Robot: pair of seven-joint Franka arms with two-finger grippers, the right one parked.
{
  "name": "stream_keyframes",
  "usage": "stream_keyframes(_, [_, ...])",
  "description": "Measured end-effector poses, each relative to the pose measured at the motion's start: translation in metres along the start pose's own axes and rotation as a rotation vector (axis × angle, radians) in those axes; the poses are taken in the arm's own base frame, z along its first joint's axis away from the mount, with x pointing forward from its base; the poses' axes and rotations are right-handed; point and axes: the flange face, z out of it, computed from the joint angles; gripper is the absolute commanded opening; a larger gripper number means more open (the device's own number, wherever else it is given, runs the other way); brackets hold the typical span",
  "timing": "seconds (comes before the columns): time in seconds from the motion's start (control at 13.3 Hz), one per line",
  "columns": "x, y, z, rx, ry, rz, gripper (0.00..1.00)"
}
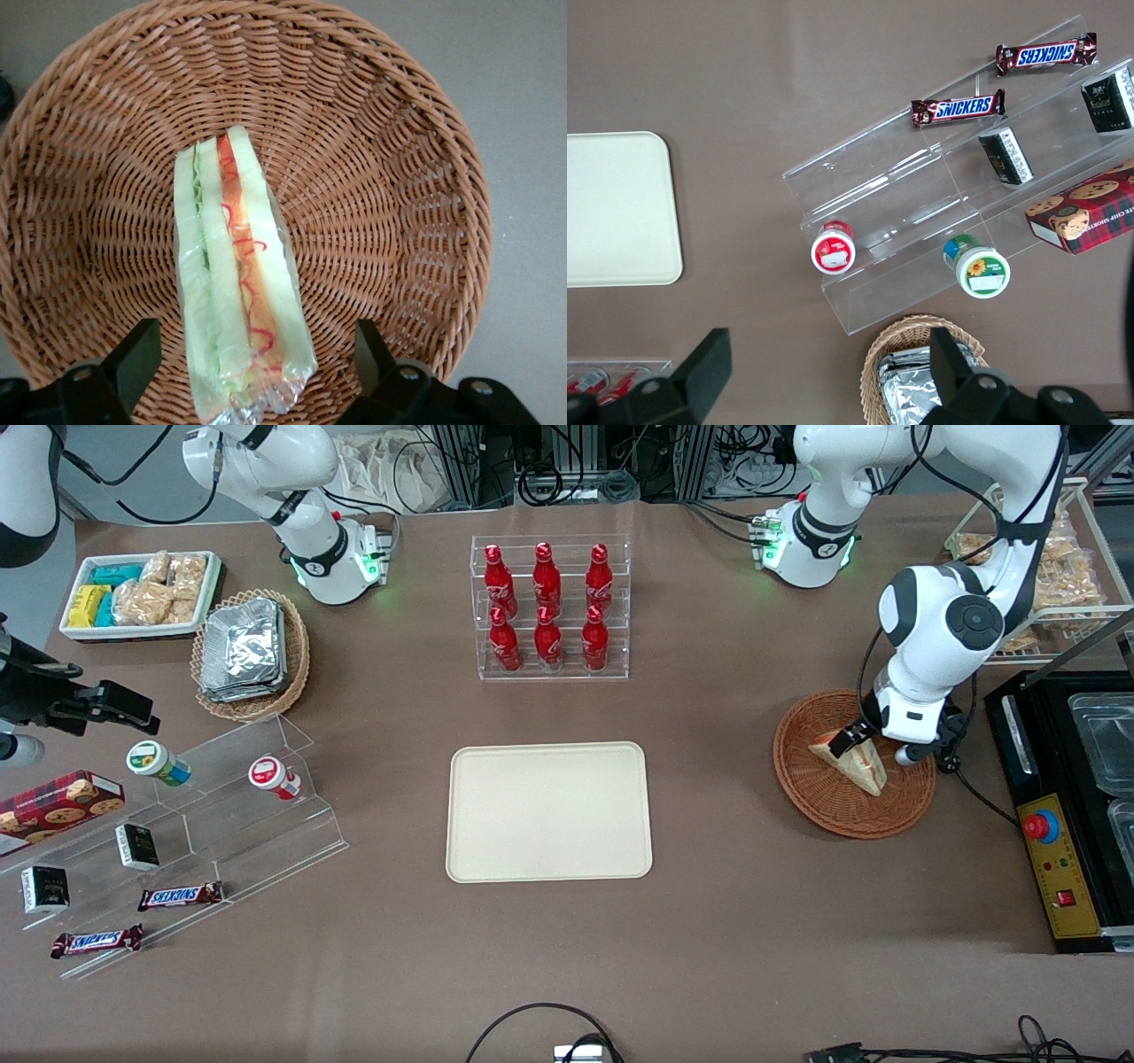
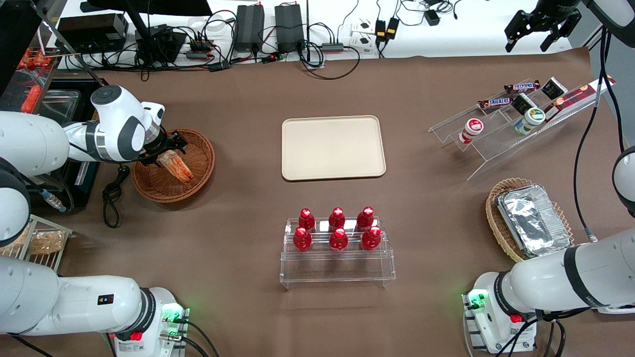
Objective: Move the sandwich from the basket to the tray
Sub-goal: 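Lower the open left gripper around the sandwich and close it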
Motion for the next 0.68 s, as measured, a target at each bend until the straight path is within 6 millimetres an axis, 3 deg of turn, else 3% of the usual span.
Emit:
stream_keyframes(0.23, [-0.001,0.0,0.009,0.0,-0.002,-0.002,0.95])
stream_keyframes(0.38, [0.0,0.0,0.014,-0.002,-0.001,-0.003,0.87])
stream_keyframes(0.68, [0.0,0.0,0.022,-0.007,0.003,-0.004,0.51])
